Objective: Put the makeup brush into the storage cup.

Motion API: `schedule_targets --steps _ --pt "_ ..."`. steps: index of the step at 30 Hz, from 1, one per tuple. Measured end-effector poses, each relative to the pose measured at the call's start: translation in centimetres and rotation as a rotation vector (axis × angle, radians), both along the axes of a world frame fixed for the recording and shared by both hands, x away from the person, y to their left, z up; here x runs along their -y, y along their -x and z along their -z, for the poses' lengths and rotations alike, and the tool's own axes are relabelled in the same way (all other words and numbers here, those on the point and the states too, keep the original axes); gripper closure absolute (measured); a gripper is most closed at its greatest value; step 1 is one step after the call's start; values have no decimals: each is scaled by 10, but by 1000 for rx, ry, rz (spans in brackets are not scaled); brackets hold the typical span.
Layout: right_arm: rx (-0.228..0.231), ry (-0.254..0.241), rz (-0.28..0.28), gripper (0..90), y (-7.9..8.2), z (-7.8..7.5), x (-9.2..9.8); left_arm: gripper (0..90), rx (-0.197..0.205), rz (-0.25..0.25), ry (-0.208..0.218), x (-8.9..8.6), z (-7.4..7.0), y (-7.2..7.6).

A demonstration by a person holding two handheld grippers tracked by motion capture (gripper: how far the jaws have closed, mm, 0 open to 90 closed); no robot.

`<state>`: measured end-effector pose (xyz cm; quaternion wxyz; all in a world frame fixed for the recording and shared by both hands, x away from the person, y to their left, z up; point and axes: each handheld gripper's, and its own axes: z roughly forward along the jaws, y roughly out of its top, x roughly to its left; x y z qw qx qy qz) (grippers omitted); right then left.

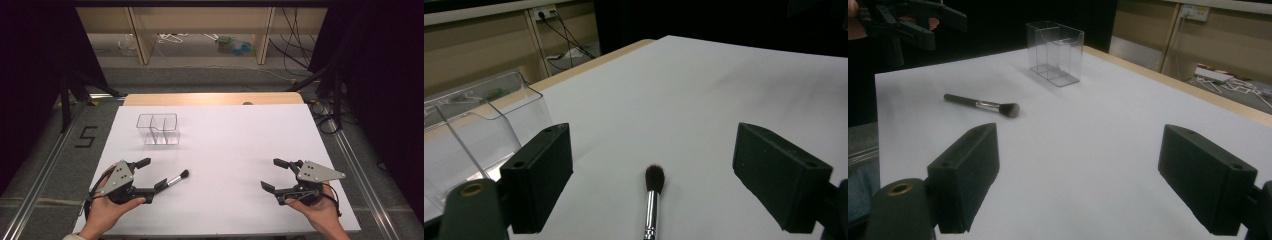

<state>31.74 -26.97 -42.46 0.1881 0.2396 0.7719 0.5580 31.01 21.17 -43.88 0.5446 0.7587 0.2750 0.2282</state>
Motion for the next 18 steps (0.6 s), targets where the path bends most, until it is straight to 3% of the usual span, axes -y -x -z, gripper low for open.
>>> schedule_targets --steps 2,8,9,11,13,15,16,18 --pt "3 5 -5 176 0 0 1 172 -5 6 -60 3 -1 -1" --pt "15 11 5 176 1 -2 0 209 -70 17 -164 6 -10 -6" --pt "24 -4 3 175 0 -1 -2 218 -86 22 -197 8 -11 -8" --pt "15 18 6 176 0 -1 -1 240 -149 43 -312 10 -16 -14" --pt "15 8 8 176 0 0 -2 308 -148 53 -363 14 -18 -22" --pt "15 20 2 176 0 -1 -1 338 -182 36 -387 20 -19 -29" --pt "16 18 3 176 0 -1 -1 338 -208 51 -449 22 -20 -34" --pt "15 13 2 176 -1 -2 0 367 -214 55 -504 29 -20 -40"
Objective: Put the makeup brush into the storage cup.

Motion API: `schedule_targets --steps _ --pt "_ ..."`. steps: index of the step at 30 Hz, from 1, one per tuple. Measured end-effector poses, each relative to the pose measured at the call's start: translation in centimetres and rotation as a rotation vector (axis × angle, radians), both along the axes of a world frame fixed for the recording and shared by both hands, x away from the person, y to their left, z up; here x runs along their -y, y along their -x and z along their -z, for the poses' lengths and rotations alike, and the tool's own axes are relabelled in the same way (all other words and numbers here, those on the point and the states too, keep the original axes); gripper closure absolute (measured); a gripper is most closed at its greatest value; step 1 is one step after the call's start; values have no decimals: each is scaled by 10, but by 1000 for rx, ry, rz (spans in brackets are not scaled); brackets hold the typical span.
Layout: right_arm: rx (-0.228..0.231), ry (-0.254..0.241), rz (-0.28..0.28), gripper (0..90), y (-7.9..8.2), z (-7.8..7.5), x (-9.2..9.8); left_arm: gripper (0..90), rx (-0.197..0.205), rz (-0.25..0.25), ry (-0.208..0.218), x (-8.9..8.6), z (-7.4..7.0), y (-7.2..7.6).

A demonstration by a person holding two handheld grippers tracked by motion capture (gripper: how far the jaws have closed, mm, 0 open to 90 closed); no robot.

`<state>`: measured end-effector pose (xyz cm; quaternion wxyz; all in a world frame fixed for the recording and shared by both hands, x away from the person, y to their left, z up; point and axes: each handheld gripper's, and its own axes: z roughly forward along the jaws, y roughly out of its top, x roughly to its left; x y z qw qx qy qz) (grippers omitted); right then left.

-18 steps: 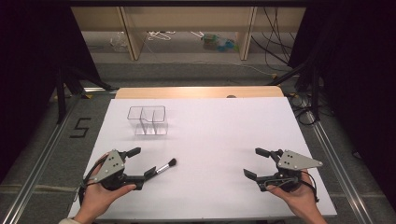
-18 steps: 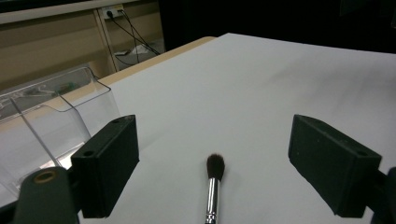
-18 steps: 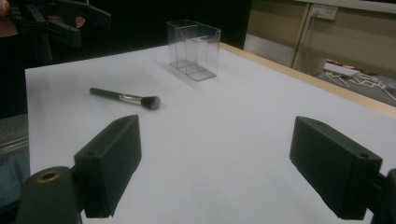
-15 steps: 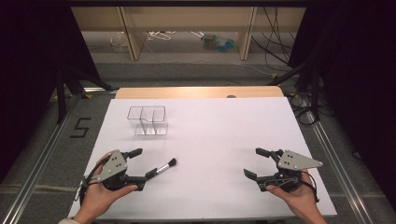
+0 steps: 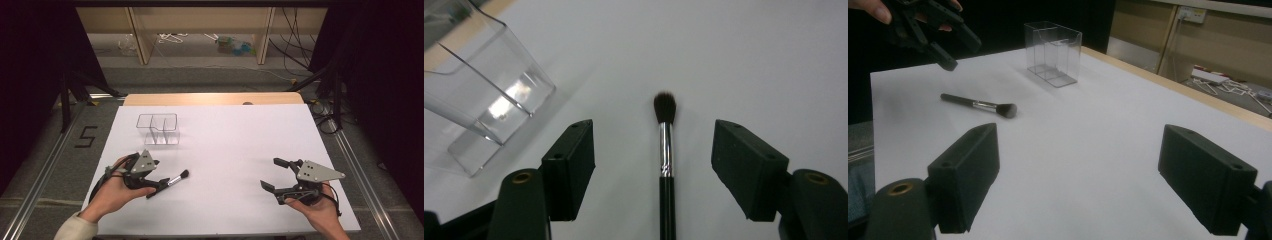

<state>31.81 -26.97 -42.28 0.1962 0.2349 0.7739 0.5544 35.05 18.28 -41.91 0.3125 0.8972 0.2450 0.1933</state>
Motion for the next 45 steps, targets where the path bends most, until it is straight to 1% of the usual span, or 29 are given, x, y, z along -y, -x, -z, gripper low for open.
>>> schedule_targets --steps 1,3,4,6,7,8,9,10,12,14,15,16,19,20,22,23,24,25,26,29,31,32,33,35,36,37,40,41,45 --pt "7 -12 -5 176 -1 1 0 385 -20 -6 -19 4 0 -3" --pt "-3 -6 -6 177 -1 1 0 404 -56 31 -90 9 0 -9" --pt "-6 -3 -1 177 0 1 0 433 -68 53 -105 12 0 -11" --pt "-8 -6 -5 179 0 1 0 467 -107 72 -144 17 2 -16" --pt "-5 -3 -3 178 0 1 0 469 -135 93 -183 19 3 -20" --pt "-7 -2 0 178 0 1 0 471 -155 102 -210 21 5 -22" --pt "-2 -9 7 178 0 1 0 472 -171 103 -220 23 7 -23" --pt "-9 1 -1 178 0 1 1 476 -187 95 -231 25 9 -25" --pt "-9 0 -2 178 0 1 1 485 -211 96 -263 27 13 -28" --pt "-10 -1 -4 178 0 1 0 496 -234 86 -276 29 17 -30" --pt "-12 1 -6 178 0 1 0 502 -238 93 -286 29 18 -31" --pt "-13 3 -5 179 0 1 0 506 -259 82 -284 30 21 -32" --pt "-12 4 -6 179 -1 1 0 537 -295 87 -320 30 23 -36" --pt "-11 6 -5 179 -1 1 0 544 -305 83 -326 31 24 -36" --pt "-10 7 -1 180 -1 2 0 550 -319 61 -308 33 27 -37" --pt "-8 8 -2 180 -1 2 0 550 -322 63 -309 33 28 -38" --pt "-6 12 -4 180 -1 2 0 552 -336 73 -330 34 29 -39" --pt "-10 8 -1 180 -1 2 0 556 -340 69 -329 35 30 -39" --pt "-11 10 -3 181 -1 2 0 558 -343 61 -317 36 32 -39" --pt "-11 10 -1 181 -1 2 1 571 -360 86 -358 37 32 -43" --pt "-1 -1 5 181 -1 3 0 581 -357 70 -340 38 34 -43" --pt "-3 0 5 181 -1 3 0 587 -360 84 -367 38 33 -44" --pt "-2 -2 6 181 -1 3 -1 592 -361 84 -370 38 33 -44" --pt "-3 -3 5 182 -1 3 -1 602 -368 87 -372 39 34 -45" --pt "-13 9 -6 182 -1 2 0 606 -374 85 -370 39 35 -45" --pt "-13 9 -5 182 -1 2 0 612 -380 86 -374 39 35 -45" --pt "-13 9 -6 182 -1 2 0 618 -386 90 -373 39 37 -46" --pt "-12 8 -6 182 -1 2 0 622 -386 97 -381 38 37 -47" --pt "-17 13 -4 182 -1 2 0 633 -396 93 -377 38 40 -47"
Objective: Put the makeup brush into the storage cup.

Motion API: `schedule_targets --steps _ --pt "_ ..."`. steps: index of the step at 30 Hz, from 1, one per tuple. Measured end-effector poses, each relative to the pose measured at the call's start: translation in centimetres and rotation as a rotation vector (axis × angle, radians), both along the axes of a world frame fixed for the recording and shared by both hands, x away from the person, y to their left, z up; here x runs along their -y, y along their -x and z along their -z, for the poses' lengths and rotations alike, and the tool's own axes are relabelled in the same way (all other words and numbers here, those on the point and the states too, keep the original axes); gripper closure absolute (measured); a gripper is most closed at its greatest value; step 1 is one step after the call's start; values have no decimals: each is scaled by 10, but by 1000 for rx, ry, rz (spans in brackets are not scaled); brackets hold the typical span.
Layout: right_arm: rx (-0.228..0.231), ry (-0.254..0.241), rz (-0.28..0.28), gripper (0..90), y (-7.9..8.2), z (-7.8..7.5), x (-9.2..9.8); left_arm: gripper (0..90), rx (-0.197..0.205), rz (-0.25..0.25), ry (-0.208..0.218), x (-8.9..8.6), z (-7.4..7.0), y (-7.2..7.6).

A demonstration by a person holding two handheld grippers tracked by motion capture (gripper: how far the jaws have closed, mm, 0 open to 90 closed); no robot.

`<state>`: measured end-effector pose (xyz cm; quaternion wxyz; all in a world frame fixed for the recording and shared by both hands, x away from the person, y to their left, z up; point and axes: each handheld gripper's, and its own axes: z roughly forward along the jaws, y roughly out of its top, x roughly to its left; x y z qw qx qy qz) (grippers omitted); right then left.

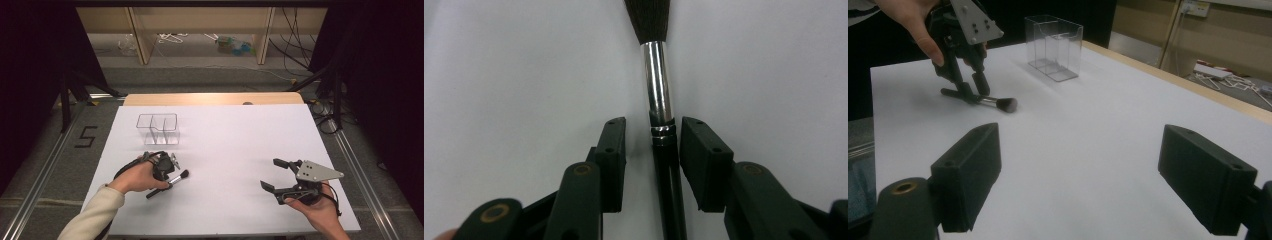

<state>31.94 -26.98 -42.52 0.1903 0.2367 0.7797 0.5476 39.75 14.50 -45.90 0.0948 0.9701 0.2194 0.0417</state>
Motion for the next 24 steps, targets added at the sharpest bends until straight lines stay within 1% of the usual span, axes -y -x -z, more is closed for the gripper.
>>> schedule_targets --steps 6,8,10,11,12,13,17,19,24 --pt "-7 2 -4 183 0 1 0 639 -4 1 -1 -1 0 -1" --pt "-1 1 0 184 -1 1 0 641 -7 0 -1 -1 0 -1" --pt "-6 4 -5 184 -1 1 0 654 -14 -2 2 -1 0 -1" --pt "-1 2 1 184 -1 1 0 661 -16 -2 3 -1 0 -1" --pt "-8 6 1 184 0 1 0 667 -20 -5 6 -1 0 -1" --pt "0 -4 7 184 -1 2 -1 673 -22 -4 7 -1 0 -1" --pt "0 0 3 184 -1 2 -1 691 -28 -6 7 -1 0 -2" --pt "0 1 2 184 -1 2 -1 701 -32 -14 11 -1 0 -2" --pt "-9 11 -2 184 -1 2 0 734 -50 -17 -10 2 -1 -4"
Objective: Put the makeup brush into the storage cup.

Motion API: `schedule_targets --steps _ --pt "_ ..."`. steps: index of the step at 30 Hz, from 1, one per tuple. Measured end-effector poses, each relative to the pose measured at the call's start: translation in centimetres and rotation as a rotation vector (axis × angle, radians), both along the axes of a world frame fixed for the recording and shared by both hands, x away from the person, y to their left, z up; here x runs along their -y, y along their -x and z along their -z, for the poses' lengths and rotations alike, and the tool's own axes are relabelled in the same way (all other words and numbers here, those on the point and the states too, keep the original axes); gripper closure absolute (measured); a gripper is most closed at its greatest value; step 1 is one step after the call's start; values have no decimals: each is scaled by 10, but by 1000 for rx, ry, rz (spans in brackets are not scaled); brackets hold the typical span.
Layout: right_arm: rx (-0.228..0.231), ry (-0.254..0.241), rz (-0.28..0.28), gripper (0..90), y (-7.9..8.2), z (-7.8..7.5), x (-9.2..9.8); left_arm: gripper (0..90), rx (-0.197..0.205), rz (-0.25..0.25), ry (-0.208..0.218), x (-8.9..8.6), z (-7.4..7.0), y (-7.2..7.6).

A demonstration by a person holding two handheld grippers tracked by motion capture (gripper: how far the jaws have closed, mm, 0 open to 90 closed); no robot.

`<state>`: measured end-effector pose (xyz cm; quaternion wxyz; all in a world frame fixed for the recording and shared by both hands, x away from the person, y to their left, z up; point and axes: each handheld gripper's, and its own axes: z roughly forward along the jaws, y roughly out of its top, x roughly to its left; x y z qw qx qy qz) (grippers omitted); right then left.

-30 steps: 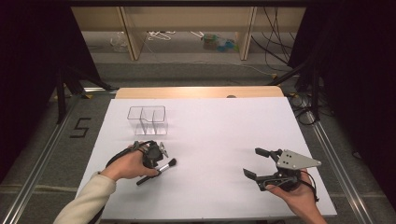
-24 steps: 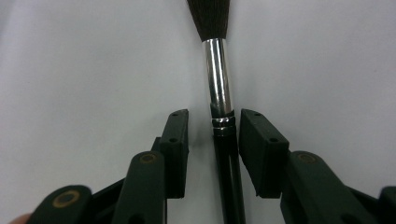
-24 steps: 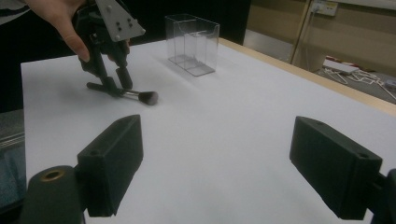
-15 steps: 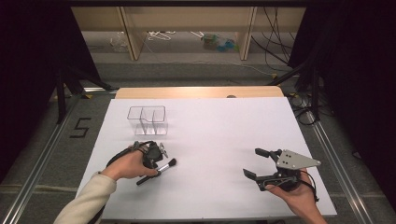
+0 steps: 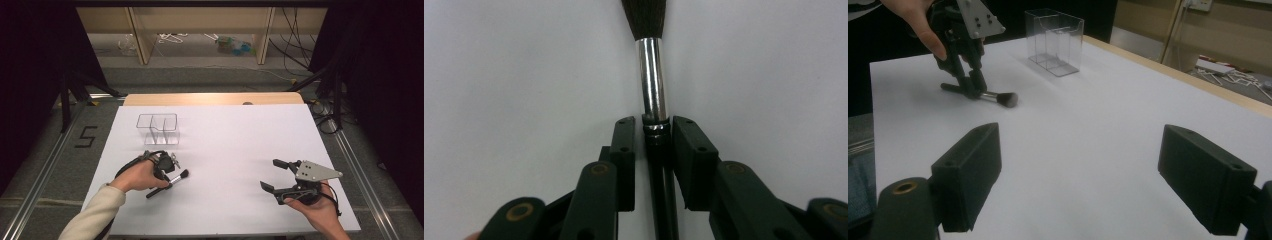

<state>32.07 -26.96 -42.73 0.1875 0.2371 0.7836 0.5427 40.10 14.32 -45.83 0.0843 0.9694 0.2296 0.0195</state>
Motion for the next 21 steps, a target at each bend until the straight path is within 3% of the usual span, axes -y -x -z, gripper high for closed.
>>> schedule_targets --steps 13,21 --pt "-5 5 2 184 0 0 1 783 10 -27 -6 2 0 2" --pt "-15 18 7 184 1 -1 2 785 55 -13 9 2 -6 5"
